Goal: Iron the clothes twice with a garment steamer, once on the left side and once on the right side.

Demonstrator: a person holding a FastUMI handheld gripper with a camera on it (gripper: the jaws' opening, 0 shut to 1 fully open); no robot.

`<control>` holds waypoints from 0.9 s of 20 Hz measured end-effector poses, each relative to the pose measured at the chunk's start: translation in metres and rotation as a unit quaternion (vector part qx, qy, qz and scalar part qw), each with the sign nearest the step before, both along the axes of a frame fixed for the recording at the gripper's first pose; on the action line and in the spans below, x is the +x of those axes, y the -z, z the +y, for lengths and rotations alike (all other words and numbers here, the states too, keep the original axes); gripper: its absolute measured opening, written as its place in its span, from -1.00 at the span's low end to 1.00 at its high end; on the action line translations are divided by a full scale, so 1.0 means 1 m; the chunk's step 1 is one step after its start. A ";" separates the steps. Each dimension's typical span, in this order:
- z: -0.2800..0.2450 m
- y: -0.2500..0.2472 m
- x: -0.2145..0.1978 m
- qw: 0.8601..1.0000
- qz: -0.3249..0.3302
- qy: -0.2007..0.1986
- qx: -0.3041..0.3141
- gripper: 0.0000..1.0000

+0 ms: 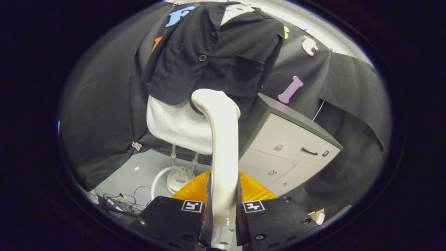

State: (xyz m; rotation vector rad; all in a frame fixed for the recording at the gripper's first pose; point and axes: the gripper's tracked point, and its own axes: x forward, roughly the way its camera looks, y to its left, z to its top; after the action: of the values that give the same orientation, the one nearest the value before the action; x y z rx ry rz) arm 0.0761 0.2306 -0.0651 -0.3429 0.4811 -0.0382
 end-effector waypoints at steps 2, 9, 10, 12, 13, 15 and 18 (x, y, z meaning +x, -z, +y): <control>-0.027 -0.006 -0.012 1.000 0.001 0.001 0.007 -0.42; -0.115 -0.016 -0.061 0.999 0.019 0.001 0.038 -0.42; -0.127 -0.016 -0.070 0.999 0.022 0.000 0.042 -0.42; -0.137 -0.015 -0.076 0.998 0.022 0.000 0.052 -0.42; -0.148 -0.016 -0.082 0.998 0.018 0.003 0.056 -0.42; -0.172 -0.018 -0.093 0.998 0.007 0.014 0.055 -0.41; -0.205 -0.008 -0.113 0.997 0.014 0.035 0.074 -0.42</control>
State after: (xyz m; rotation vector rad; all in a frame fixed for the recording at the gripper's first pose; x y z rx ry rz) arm -0.0373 0.0260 -0.0570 -0.1818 0.5214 -0.0655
